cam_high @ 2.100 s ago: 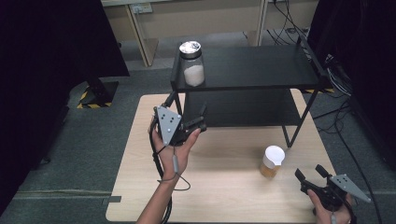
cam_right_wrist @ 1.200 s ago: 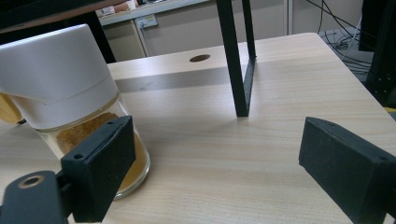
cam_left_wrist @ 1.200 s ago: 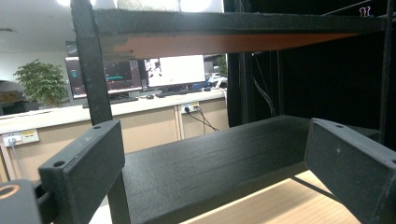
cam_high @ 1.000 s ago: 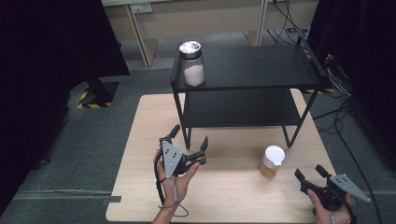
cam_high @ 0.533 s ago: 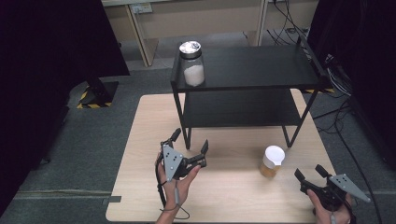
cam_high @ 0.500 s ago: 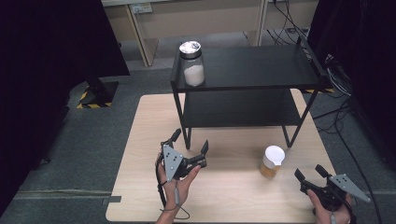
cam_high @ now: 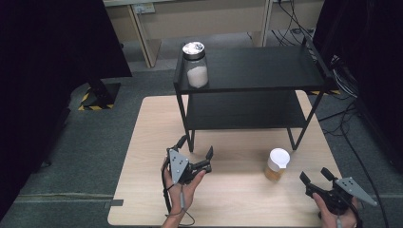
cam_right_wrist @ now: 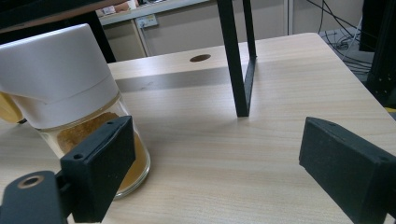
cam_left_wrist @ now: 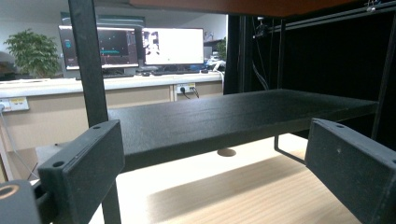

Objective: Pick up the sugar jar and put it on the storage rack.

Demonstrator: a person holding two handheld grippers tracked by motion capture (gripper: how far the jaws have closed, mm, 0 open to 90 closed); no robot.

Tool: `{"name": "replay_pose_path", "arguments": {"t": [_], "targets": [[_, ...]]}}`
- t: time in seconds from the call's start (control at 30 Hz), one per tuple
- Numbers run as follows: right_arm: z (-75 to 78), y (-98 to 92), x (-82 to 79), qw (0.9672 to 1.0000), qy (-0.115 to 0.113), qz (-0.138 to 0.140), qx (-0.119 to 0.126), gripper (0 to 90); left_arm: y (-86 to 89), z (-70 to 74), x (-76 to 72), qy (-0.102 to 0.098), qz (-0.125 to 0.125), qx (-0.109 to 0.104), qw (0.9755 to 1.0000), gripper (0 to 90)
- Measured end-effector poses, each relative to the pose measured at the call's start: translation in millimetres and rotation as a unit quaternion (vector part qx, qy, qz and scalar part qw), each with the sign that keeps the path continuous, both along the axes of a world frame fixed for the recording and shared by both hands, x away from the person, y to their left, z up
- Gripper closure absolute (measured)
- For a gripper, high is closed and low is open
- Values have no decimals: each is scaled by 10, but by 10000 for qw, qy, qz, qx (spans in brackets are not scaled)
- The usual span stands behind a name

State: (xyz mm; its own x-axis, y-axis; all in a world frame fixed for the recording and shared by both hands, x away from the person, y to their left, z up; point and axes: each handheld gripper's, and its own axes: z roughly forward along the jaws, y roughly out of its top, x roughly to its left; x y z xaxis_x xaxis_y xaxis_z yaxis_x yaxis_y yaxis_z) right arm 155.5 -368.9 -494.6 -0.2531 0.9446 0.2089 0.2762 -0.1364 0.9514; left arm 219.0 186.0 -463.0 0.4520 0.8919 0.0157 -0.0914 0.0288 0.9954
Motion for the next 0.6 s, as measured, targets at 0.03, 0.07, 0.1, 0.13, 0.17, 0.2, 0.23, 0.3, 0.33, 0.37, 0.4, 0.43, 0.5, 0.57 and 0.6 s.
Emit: {"name": "replay_pose_path", "arguments": {"t": [0.03,0.07,0.1,0.13,0.17,0.2,0.23,0.3,0.33,0.37,0.4,0.43,0.5,0.57,0.6], "targets": [[1,0,0,10000,1,4,-5,111,0,-7,2,15,1,6,10000,44],[1,-1,1,10000,1,6,-4,111,1,-16,3,44,1,-8,10000,44],[-1,-2,0,10000,-1,2,4,111,6,-24,5,75,-5,-10,10000,44],[-3,-4,-1,10000,-4,1,13,110,8,-34,7,104,-4,-9,9999,44],[-3,-4,-1,10000,-5,1,16,111,9,-47,8,131,-3,-6,9999,44],[-3,-4,0,10000,-4,4,12,110,12,-58,10,166,-3,13,9999,44],[-2,-2,0,10000,-5,3,4,110,13,-71,12,208,-4,18,9998,44],[0,2,-1,10000,-4,6,-10,111,12,-100,17,289,-2,34,9996,44],[1,2,-1,10000,-2,6,-11,111,12,-112,20,327,1,52,9995,45],[1,1,0,10000,-1,8,-10,110,8,-126,23,363,11,63,9993,45],[0,0,0,10000,-2,9,-7,110,6,-139,28,395,17,70,9992,45],[0,-1,0,10000,-3,10,-5,110,6,-148,33,433,17,83,9990,45],[1,-1,1,10000,-2,12,-8,110,3,-169,41,498,29,103,9987,46],[1,0,1,10000,-3,14,-11,110,4,-188,48,559,28,116,9984,46],[1,-1,1,10000,-2,14,-10,110,5,-198,51,579,35,133,9982,47]]}}
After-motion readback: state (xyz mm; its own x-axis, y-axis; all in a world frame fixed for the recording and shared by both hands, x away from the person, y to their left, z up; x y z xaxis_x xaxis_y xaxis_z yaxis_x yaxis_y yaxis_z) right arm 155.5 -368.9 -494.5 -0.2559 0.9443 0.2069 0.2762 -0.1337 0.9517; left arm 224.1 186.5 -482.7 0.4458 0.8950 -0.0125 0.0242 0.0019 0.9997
